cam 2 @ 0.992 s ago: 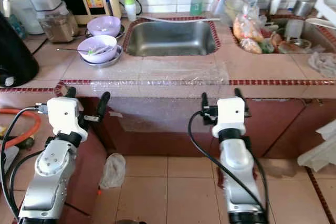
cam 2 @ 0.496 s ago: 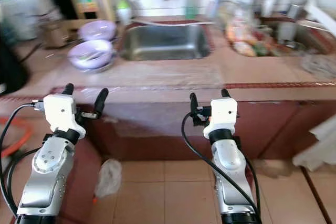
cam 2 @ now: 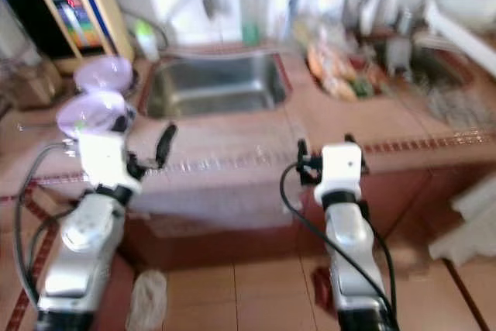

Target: Kitchen organization

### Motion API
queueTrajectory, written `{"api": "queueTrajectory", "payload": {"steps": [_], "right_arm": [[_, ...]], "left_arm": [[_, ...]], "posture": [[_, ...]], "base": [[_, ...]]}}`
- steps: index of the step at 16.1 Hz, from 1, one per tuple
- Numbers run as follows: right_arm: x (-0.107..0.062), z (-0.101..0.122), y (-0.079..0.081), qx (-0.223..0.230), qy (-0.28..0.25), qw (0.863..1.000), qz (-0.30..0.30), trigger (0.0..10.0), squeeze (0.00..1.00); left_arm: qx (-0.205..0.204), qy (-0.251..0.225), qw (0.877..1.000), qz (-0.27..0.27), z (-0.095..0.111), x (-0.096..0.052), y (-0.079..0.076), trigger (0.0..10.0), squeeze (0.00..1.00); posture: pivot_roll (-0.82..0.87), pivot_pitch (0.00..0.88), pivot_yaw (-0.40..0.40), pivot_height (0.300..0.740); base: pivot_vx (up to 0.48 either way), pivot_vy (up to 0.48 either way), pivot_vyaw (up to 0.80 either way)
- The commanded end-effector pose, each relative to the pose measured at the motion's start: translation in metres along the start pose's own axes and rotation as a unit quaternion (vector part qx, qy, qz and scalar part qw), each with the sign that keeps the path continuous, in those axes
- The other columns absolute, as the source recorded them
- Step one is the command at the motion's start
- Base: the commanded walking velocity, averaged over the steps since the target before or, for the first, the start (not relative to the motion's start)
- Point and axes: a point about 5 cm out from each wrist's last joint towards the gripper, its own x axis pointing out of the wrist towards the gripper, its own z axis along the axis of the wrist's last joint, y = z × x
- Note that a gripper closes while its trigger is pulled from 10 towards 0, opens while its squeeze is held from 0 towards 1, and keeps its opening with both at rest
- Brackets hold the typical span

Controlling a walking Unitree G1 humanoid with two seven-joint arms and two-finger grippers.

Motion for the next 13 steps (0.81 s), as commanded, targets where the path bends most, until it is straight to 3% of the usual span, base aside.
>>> {"api": "queueTrajectory", "payload": {"steps": [1,2,4,12,13], "right_arm": [[0.0044,0.0072,0.0125,0.011,-0.008,1.0,0.028,10.0,0.0],[0.0026,0.0086,0.0146,0.03,-0.016,0.999,0.042,10.0,0.0],[0.0017,0.0091,0.0144,0.025,-0.023,0.998,0.043,10.0,0.0],[0.0007,0.0118,0.0133,0.005,-0.04,0.997,0.064,10.0,0.0],[0.001,0.0111,0.013,0.004,-0.038,0.997,0.063,10.0,0.0]], "left_arm": [[0.012,-0.004,1.0,0.017,0.0029,-0.0012,0.0097,10.0,0.0],[0.013,-0.005,1.0,0.019,0.0031,-0.0019,0.0104,10.0,0.0],[0.021,-0.001,0.999,0.03,0.0022,-0.0027,0.0102,10.0,0.0],[0.041,-0.005,0.999,0.025,0.0015,-0.0066,0.0022,10.0,0.0],[0.044,-0.005,0.999,0.024,0.0016,-0.0062,0.0016,10.0,0.0]], "posture": [[-0.01,0.0,0.041,0.74],[-0.01,0.0,0.041,0.74],[-0.01,0.0,0.04,0.74],[-0.01,0.0,0.029,0.74],[-0.01,0.0,0.029,0.74]], "base": [[0.48,0.0,0.0],[0.48,0.0,0.0],[0.326,0.0,0.0],[0.0,0.0,0.0],[0.0,0.0,0.8]]}}
